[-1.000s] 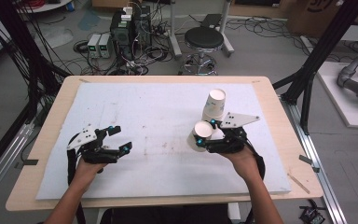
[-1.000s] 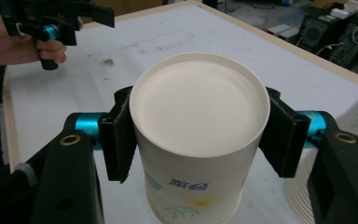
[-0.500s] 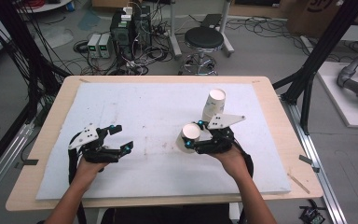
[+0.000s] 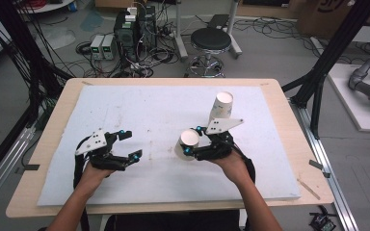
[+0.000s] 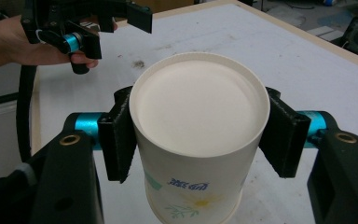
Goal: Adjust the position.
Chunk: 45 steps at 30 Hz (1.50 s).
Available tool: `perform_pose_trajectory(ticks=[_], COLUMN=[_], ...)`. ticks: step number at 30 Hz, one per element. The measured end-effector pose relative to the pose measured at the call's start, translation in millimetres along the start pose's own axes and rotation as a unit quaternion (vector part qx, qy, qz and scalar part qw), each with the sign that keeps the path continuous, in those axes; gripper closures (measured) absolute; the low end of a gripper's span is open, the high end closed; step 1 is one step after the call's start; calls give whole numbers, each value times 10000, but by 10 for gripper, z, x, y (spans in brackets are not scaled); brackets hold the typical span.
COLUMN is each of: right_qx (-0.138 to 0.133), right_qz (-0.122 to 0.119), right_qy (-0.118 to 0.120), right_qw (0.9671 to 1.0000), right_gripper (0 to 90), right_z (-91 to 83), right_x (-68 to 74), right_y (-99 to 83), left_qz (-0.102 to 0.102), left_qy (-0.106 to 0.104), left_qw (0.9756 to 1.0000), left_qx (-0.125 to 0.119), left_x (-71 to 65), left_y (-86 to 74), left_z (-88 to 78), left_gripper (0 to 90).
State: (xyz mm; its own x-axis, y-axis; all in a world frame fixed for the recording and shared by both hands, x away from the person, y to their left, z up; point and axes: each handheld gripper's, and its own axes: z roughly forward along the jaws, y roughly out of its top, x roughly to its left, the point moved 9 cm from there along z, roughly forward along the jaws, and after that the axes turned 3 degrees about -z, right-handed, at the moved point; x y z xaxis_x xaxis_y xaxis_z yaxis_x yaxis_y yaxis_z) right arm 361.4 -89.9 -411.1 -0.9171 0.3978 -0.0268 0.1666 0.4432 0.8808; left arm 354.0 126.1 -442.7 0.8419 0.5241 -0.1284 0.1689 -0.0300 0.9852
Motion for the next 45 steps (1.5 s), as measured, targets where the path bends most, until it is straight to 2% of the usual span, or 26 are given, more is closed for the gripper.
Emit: perform_pose_trajectory(ticks=[2, 3, 5, 6, 11, 13, 19, 25, 33, 45], right_qx=[-15, -15, -22, -16, -10, -14, -5, 27, 45, 37], right_qz=[39, 39, 81, 45, -13, 20, -13, -44, -105, -83], right_qy=[82, 82, 191, 207, 331, 368, 412, 520, 604, 707], right_qw=[10000, 10000, 9998, 9998, 9995, 9993, 9991, 9986, 9981, 9975], right_gripper=[365, 365, 365, 365, 364, 364, 364, 364, 364, 366], right_z=[23, 23, 62, 79, 133, 139, 155, 168, 197, 238], right_x=[30, 30, 69, 74, 103, 108, 112, 179, 228, 271], right_y=[8, 8, 23, 29, 64, 73, 78, 107, 146, 154], left_qz=[56, 56, 45, -19, 3, -9, 27, 190, 189, 286], left_qy=[-128, -128, -229, -352, -541, -694, -904, -1157, -1227, -1489], left_qw=[9999, 9999, 9997, 9992, 9982, 9971, 9949, 9912, 9902, 9857], left_qx=[12, 12, 111, 187, 258, 311, 440, 609, 644, 732], left_x=[-49, -49, -94, -142, -214, -262, -347, -479, -517, -575], left_y=[-7, -7, -26, -31, -9, 1, -9, -25, -40, -81], left_z=[26, 26, 52, 94, 200, 291, 458, 659, 752, 818], left_gripper=[158, 158, 157, 157, 156, 156, 156, 159, 169, 259])
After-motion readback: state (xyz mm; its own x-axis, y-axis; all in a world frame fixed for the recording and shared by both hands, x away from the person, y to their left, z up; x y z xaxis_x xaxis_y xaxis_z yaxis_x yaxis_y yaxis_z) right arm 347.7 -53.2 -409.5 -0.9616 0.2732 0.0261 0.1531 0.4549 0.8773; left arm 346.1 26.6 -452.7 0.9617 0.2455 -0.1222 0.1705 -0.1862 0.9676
